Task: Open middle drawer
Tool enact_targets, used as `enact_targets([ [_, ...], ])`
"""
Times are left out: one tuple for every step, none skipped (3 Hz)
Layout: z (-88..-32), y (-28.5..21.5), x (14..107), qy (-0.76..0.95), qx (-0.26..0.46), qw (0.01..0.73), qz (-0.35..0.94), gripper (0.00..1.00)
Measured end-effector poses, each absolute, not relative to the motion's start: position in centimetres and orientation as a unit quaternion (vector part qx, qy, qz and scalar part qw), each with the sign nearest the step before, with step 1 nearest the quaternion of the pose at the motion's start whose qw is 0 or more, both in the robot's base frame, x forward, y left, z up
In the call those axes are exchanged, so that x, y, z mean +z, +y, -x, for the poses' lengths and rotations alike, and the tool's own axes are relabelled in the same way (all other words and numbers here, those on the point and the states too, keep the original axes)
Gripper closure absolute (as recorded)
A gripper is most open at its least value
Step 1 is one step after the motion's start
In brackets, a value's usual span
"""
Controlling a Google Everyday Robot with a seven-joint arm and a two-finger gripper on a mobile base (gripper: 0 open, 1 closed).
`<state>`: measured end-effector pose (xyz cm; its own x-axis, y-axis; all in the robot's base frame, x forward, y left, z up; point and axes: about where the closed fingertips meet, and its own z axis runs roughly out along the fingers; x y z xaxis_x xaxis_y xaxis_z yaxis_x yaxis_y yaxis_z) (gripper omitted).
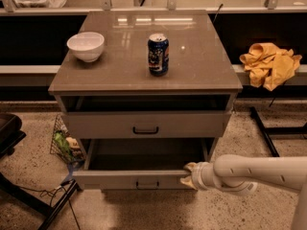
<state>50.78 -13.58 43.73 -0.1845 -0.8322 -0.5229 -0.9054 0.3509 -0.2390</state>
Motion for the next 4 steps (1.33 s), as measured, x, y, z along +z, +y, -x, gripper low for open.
enact_targets([
  [-48.9,-15.2,47.9,0.785,0.049,0.244,0.567,0.88],
  [-47.2,-16.5,51.7,0.798,0.030,0.211,0.564,1.00],
  [-48.4,-16.8,53.5,0.805,0.014,0.211,0.554,1.00],
  [-49.4,-16.6,52.9,0.795,0.012,0.228,0.561,1.00],
])
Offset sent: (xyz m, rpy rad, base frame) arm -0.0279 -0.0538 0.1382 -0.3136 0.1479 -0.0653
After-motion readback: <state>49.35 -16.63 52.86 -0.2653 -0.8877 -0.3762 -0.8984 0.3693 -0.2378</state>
